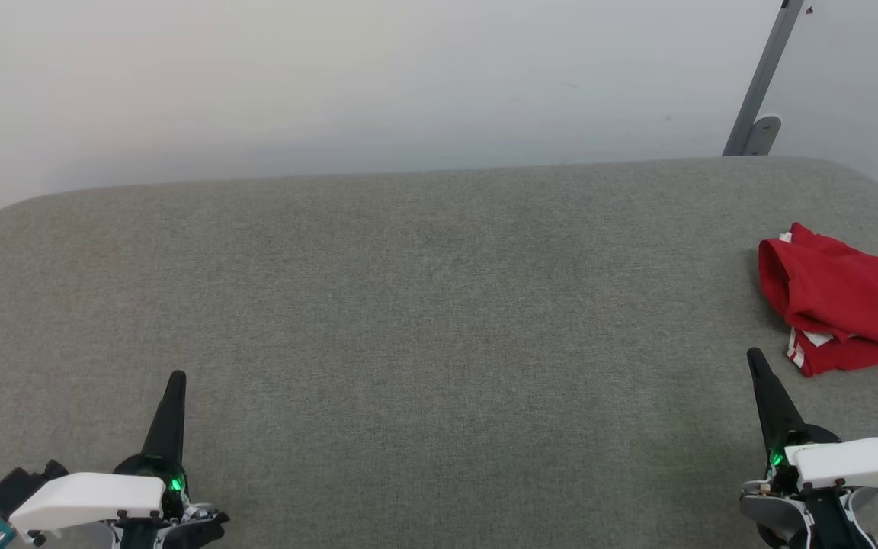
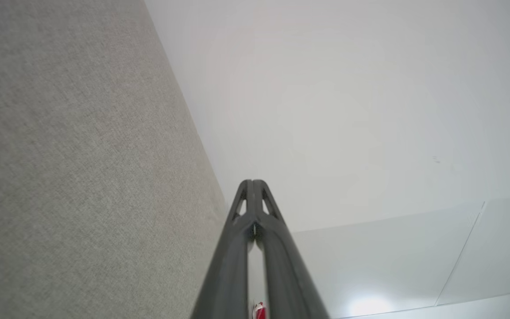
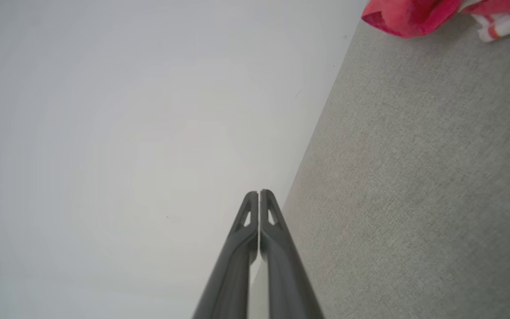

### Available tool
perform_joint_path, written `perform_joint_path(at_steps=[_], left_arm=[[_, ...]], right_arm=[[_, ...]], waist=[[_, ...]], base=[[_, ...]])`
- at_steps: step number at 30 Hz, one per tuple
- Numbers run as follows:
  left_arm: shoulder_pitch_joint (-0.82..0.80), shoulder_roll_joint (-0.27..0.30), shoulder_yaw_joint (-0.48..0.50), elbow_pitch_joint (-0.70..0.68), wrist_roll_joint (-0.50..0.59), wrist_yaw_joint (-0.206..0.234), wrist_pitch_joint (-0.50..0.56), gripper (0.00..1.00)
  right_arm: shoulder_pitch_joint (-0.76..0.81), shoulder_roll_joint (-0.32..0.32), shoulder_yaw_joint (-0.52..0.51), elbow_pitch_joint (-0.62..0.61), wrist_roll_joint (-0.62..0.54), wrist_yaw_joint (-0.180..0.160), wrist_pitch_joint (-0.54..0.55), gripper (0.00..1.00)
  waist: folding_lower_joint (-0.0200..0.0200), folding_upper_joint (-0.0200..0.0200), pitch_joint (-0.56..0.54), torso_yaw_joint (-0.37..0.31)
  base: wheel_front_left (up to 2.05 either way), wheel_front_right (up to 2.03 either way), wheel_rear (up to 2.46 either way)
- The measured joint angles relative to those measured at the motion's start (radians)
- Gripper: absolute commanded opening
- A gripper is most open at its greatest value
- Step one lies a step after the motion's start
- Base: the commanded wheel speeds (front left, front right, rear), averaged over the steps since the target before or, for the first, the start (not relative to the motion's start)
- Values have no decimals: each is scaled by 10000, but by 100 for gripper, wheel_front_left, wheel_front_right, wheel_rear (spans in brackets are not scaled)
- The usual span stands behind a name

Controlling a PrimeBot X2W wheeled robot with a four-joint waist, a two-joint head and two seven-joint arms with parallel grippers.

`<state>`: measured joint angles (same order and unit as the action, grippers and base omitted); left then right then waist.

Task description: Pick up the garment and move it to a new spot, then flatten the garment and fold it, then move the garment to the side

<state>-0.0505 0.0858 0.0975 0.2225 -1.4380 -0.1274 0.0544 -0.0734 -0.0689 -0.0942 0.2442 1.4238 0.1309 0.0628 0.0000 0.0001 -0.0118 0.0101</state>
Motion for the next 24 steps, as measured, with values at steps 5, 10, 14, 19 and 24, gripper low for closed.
perform_joint_path(at_steps=[5,10,14,19,24], left_arm=[[-58,-61,17,33,-207,0,77,0],[-142,-132,36,77,-552,0,176,0],[-258,-171,54,105,-750,-2,253,0],[-295,-219,77,142,-1076,-2,351,0],[-418,-259,104,180,-1312,-2,439,0]], right_arm=[[-47,19,-27,-2,276,-2,77,0],[-108,46,-58,-2,583,0,165,0],[-174,65,-82,-4,838,0,236,0],[-194,92,-111,-2,1131,0,334,0],[-222,125,-142,-2,1402,-2,385,0]], waist=[[0,0,19,-13],[0,0,43,-30],[-1,0,63,-43],[0,-1,87,-59],[0,0,110,-75]], base=[[0,0,0],[0,0,0],[0,0,0],[0,0,0],[0,0,0]])
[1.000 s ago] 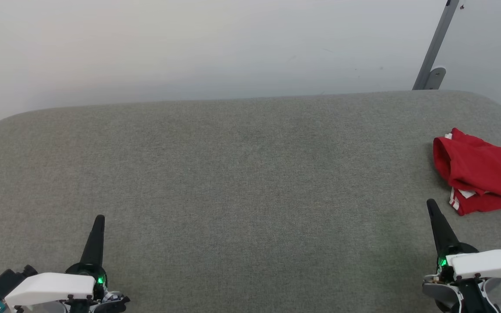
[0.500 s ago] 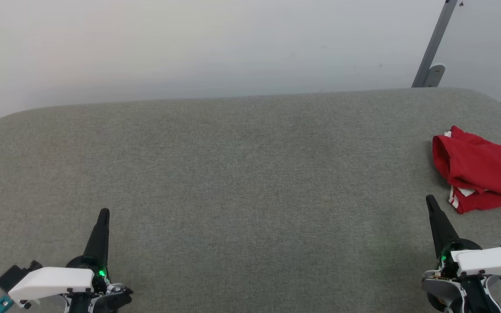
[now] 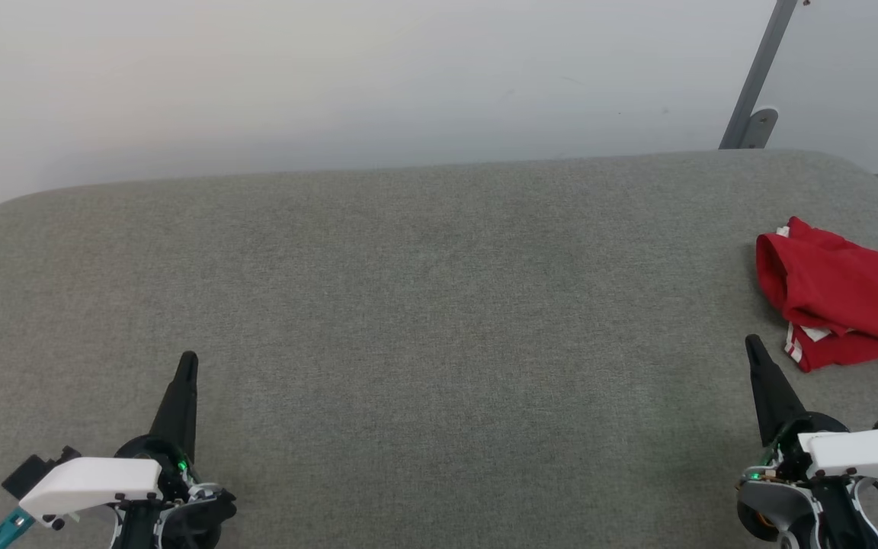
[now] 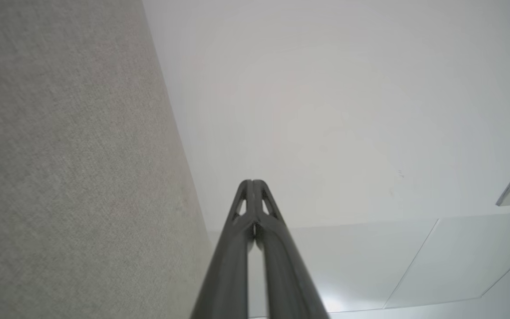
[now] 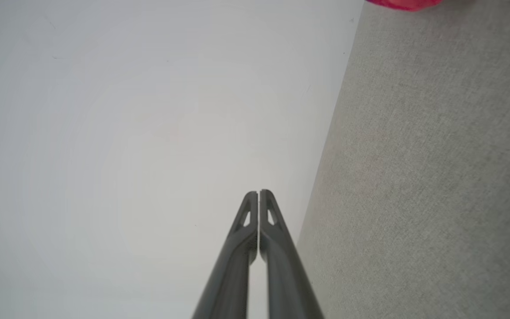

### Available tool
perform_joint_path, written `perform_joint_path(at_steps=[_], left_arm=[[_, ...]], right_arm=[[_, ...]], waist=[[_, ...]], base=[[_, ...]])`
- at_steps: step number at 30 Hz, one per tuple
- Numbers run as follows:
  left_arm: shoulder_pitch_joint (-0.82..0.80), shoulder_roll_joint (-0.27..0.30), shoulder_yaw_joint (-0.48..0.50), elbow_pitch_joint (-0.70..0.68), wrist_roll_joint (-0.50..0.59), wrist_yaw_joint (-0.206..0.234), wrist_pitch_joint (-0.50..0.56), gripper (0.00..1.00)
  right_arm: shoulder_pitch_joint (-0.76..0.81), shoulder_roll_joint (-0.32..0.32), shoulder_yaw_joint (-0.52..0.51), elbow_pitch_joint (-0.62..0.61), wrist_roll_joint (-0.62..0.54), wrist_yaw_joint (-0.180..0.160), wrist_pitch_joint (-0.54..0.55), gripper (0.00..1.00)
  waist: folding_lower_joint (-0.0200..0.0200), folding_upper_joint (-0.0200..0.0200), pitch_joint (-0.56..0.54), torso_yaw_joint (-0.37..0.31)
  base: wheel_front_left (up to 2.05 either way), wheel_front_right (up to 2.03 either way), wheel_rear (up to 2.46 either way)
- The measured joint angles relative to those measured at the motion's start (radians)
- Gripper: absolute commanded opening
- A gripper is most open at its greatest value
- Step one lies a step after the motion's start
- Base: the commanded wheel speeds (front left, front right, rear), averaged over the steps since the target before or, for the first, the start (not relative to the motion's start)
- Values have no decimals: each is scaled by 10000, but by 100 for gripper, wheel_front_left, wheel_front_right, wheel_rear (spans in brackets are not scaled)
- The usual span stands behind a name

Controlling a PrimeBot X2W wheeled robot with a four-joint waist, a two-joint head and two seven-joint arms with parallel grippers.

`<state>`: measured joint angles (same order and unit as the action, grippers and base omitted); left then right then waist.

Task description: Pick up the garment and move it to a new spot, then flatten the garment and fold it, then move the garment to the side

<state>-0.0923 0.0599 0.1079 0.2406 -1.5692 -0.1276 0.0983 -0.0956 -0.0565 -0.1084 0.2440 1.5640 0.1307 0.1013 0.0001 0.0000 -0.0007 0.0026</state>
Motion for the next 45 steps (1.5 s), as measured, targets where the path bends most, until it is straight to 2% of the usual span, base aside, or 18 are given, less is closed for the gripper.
perform_joint_path(at_steps=[9,45], left_arm=[[-109,-90,33,59,-430,0,159,0],[-113,-102,46,59,-428,0,161,0]], right_arm=[[-96,59,-61,-2,468,0,136,0],[-114,63,-65,0,468,2,140,0]], waist=[[0,0,39,-26],[0,0,38,-26]], base=[[0,0,0],[0,0,0]])
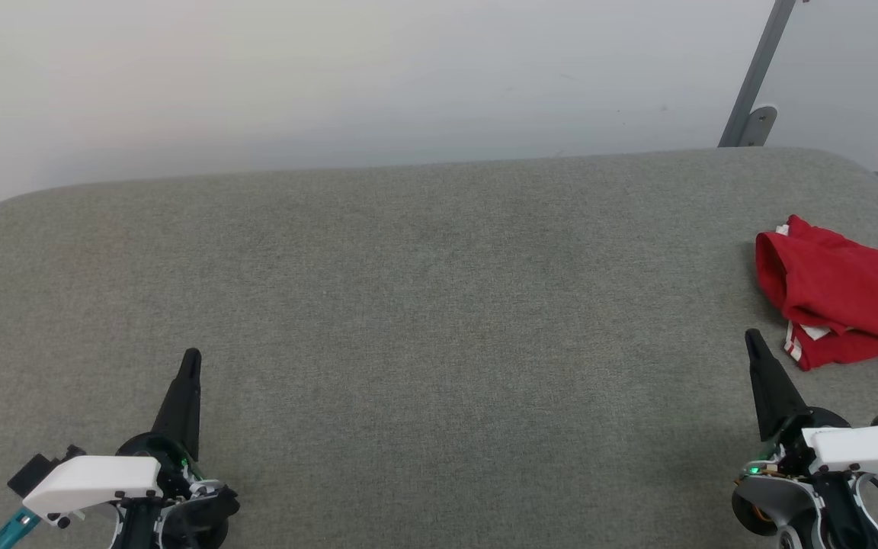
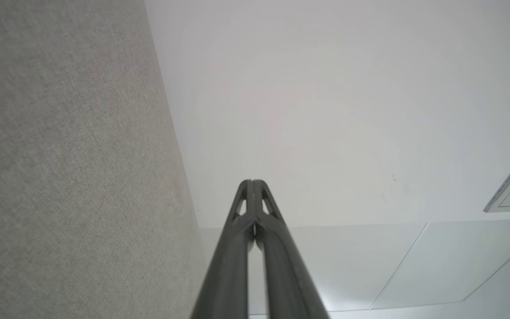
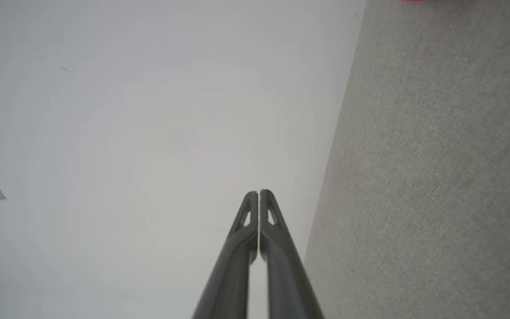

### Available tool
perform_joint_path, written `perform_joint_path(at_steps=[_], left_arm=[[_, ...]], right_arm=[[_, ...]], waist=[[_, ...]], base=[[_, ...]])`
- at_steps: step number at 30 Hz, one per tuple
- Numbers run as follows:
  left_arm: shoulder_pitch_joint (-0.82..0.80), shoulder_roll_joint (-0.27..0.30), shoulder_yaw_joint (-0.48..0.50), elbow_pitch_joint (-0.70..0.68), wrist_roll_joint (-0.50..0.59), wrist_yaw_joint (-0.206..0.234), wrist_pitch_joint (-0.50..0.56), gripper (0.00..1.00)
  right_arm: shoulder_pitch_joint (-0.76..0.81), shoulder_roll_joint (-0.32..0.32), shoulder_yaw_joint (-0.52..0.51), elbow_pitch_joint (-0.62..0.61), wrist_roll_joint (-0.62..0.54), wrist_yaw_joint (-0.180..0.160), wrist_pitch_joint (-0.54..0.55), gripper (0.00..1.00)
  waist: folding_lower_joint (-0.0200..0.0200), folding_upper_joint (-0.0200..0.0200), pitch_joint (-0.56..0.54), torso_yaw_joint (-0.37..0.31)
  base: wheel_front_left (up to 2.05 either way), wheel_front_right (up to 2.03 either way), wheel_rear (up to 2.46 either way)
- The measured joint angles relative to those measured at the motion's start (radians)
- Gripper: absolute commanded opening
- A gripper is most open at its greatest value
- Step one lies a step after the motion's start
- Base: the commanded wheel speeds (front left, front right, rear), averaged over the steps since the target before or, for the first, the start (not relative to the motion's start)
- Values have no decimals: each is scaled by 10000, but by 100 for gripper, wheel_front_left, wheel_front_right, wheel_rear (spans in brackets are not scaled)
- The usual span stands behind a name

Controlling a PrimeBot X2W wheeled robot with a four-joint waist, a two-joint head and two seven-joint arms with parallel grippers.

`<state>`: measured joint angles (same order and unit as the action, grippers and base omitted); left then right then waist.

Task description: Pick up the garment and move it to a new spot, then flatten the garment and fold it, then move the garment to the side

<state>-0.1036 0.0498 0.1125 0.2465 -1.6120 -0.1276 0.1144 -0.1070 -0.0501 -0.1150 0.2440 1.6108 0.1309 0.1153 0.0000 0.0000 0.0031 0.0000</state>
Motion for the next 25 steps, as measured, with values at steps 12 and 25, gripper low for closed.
perform_joint_path(at_steps=[12,25], left_arm=[[0,-2,4,0,0,0,0,0],[0,-6,6,0,0,0,0,0]], right_arm=[[0,0,0,0,0,0,0,0],[0,0,2,0,0,0,0,0]], waist=[[0,0,0,0],[0,0,0,0]], base=[[0,0,0],[0,0,0]])
